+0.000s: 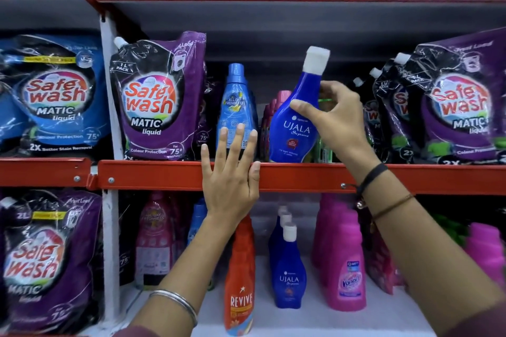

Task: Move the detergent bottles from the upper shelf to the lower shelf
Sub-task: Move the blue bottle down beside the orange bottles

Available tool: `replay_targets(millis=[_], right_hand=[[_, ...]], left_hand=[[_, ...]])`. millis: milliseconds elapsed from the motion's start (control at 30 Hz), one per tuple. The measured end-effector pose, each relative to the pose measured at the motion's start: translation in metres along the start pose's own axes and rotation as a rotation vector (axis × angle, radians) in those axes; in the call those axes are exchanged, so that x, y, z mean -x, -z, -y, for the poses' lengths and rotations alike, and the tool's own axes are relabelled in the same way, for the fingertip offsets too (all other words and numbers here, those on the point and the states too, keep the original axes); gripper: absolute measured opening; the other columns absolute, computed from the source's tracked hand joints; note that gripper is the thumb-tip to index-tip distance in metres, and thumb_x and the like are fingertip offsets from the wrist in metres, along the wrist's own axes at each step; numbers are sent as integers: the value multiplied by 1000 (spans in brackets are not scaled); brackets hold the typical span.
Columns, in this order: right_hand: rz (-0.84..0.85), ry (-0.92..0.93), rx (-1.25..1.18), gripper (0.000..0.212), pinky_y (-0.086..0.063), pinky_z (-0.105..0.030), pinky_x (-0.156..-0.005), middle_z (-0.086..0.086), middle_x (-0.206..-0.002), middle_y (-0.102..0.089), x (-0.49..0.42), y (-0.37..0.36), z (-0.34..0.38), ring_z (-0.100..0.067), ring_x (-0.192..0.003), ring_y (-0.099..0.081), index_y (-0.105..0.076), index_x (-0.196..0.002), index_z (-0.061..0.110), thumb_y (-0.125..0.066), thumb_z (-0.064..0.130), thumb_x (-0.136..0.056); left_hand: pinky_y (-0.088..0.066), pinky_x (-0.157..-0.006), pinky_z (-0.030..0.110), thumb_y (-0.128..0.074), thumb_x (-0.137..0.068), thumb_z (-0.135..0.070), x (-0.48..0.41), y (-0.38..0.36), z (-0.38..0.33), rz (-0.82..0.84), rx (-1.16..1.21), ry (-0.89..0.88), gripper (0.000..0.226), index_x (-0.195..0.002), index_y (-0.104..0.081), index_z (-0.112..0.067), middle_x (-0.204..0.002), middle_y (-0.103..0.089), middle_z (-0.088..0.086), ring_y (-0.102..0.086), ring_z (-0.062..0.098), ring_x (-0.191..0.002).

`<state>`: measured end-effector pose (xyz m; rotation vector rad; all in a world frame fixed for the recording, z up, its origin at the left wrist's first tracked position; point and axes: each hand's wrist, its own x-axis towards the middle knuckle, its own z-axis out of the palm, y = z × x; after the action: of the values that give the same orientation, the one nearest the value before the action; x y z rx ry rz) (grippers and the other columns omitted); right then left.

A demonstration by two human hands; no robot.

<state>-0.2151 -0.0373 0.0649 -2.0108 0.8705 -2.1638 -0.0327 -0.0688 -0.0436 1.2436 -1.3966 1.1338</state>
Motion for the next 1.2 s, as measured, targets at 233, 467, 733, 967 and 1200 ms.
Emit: replay_targets(millis=[233, 467, 733, 967, 1200], right_hand=[[2, -22, -99, 44, -57, -34, -79, 2, -99, -72, 16, 32, 11, -11, -87, -68, -66, -106, 16, -79, 34, -68], [200, -160, -284, 39, -51, -14, -59, 1, -91, -73, 83, 48, -9, -3, -70, -68, -68, -99, 13, -82, 22, -64], [315, -257, -12, 39, -54, -27, -78, 13, -91, -73, 162, 32, -71, -2, -83, -67, -68, -98, 28, -82, 32, -62], [385, -360, 133, 45, -55, -31, -80, 7, -98, -72, 214, 8, -129, -8, -90, -66, -65, -108, 21, -80, 31, -66], [395, -422, 137, 49, -51, -23, -79, 0, -105, -71, 238, -9, -164, -15, -93, -66, -63, -113, 14, -80, 27, -69]], left_hand=[[0, -118, 48, -19, -102, -40, 1, 0, 0, -6, -10, -2, 51, -149, -31, -25, -156, -32, 1, -16, 22, -147], [-5, -117, 51, -20, -102, -40, 3, 2, -1, -6, 9, -14, 49, -147, -36, -27, -154, -38, 0, -23, 26, -146], [-9, -117, 53, -26, -102, -37, 3, 0, 0, -45, 17, -19, 46, -146, -38, -27, -153, -39, -1, -24, 27, -146], [-12, -116, 54, -29, -102, -35, 2, -2, 0, -73, 22, -14, 45, -145, -38, -28, -153, -40, -1, -26, 29, -145], [-14, -116, 54, -33, -102, -35, 1, -4, 1, -102, 16, -20, 44, -144, -40, -28, -152, -41, 0, -29, 31, -144]])
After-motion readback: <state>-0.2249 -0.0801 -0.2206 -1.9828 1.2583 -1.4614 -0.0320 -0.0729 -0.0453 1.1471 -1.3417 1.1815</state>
